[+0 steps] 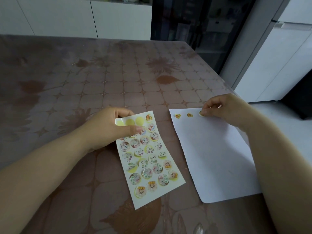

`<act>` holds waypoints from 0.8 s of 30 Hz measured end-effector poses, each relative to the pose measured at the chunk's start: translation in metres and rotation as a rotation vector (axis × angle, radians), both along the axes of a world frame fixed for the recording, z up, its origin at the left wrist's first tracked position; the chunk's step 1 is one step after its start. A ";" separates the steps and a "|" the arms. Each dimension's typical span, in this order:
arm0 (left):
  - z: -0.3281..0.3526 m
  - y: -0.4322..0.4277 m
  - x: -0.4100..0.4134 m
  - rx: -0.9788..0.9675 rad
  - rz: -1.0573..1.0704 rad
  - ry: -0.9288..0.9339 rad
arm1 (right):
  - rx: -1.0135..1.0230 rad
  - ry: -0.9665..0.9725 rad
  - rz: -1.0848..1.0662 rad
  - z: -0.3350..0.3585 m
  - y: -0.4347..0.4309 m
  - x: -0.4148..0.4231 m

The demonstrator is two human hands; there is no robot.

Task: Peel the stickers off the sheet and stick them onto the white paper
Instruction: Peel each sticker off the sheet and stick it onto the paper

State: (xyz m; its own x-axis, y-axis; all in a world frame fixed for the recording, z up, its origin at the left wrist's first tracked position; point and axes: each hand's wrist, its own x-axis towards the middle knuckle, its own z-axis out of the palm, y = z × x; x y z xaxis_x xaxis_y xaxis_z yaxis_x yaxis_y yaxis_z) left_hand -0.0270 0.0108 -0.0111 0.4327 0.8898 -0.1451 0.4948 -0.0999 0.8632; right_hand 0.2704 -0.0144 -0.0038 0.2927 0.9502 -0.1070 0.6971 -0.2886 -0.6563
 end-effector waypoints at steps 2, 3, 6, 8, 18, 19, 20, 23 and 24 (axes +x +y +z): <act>-0.001 0.000 0.000 -0.004 -0.002 0.004 | 0.015 -0.007 -0.001 -0.001 0.001 0.000; -0.001 0.000 -0.001 -0.002 -0.002 0.008 | 0.016 -0.022 0.005 -0.001 0.002 -0.001; -0.001 0.000 -0.001 0.007 0.000 0.010 | 0.010 -0.081 0.034 0.000 0.003 -0.005; -0.001 0.001 -0.001 0.009 -0.005 0.013 | 0.017 -0.087 0.040 0.000 0.004 -0.005; -0.002 0.003 -0.003 0.004 -0.028 -0.020 | 0.010 -0.178 -0.068 -0.008 0.014 -0.006; -0.002 0.002 -0.003 0.004 -0.028 -0.026 | 0.033 -0.208 -0.063 -0.009 0.013 -0.007; -0.002 0.003 -0.003 0.001 -0.026 -0.031 | 0.075 -0.229 -0.054 -0.011 0.012 -0.010; -0.002 0.003 -0.005 -0.014 -0.033 -0.044 | 0.295 -0.219 0.084 -0.009 0.006 -0.032; -0.001 0.004 -0.005 -0.019 -0.035 -0.049 | 0.361 -0.224 0.185 -0.007 0.004 -0.045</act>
State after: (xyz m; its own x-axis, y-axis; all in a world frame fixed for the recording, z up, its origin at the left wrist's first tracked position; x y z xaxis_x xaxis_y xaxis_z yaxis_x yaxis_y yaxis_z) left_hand -0.0324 0.0145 -0.0123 0.4704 0.8713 -0.1399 0.4481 -0.0992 0.8885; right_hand 0.2258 -0.0107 -0.0108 0.0925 0.9534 0.2871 0.8516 0.0737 -0.5190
